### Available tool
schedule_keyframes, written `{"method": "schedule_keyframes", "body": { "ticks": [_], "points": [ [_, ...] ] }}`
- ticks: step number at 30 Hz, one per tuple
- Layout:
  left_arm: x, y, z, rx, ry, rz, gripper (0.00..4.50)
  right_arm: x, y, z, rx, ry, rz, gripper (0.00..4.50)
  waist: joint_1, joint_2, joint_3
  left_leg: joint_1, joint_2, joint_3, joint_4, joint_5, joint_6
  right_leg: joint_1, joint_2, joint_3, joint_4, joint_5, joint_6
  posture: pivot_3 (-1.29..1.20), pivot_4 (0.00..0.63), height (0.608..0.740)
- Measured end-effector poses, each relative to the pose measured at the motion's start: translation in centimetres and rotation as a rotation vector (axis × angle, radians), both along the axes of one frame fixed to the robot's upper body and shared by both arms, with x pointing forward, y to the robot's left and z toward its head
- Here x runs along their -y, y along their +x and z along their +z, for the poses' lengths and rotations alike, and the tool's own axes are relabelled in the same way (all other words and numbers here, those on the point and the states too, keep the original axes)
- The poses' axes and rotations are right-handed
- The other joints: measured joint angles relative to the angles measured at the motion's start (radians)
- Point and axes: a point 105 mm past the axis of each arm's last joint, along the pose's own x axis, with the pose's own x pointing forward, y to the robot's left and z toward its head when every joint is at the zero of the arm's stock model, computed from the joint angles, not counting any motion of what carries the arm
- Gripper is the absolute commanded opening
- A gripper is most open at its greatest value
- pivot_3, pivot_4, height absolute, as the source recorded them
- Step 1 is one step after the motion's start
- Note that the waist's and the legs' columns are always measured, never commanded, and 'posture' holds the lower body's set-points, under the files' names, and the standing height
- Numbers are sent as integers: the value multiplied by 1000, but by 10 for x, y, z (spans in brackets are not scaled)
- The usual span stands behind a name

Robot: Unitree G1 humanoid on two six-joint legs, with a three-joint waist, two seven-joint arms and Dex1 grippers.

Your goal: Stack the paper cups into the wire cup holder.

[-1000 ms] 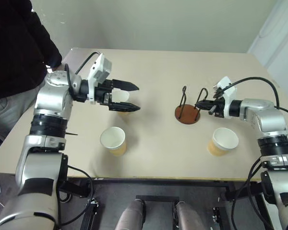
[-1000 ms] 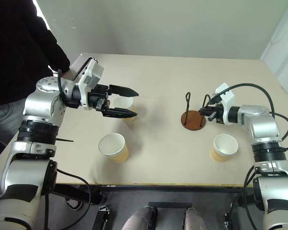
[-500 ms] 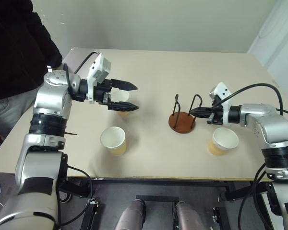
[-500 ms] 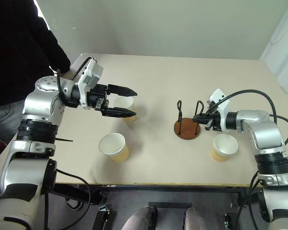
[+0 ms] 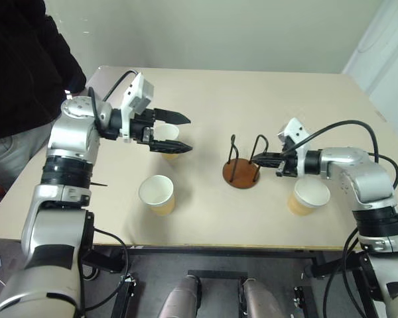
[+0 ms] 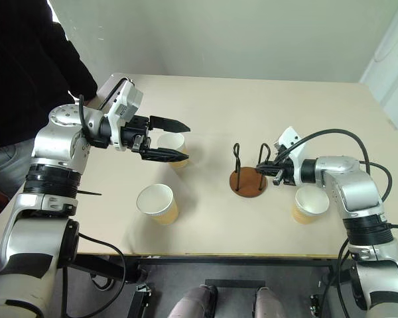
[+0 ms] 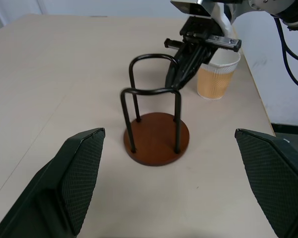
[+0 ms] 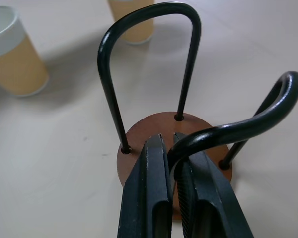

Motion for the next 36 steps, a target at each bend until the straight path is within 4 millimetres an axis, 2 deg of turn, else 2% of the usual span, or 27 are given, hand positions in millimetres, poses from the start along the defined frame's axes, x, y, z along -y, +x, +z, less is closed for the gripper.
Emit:
{"method": "schedule_keyframes", "body": {
  "ticks": [17,21,30,31,36],
  "points": [
    [0,0,0,1,0,1,4500,0,-4,-1,2,-24,21,37,-1,0,0,0,0,0,0,0,0,0,0,0,0,0,0,0,150,740],
    [0,0,0,0,0,1,4500,0,-6,-4,-16,-32,30,1069,-1,0,0,0,0,0,0,0,0,0,0,0,0,0,0,0,150,740],
    [0,0,0,1,0,1,4500,-2,-9,-10,-61,-31,42,4274,-1,0,0,0,0,0,0,0,0,0,0,0,0,0,0,0,150,740],
    [0,0,0,1,0,1,4500,-2,-9,-11,-65,-28,43,4463,-1,0,0,0,0,0,0,0,0,0,0,0,0,0,0,0,150,740],
    [0,1,1,2,-2,2,4500,-1,-11,-11,-111,0,33,4463,-1,0,0,0,0,0,0,0,0,0,0,0,0,0,0,0,150,740]
  ]
}}
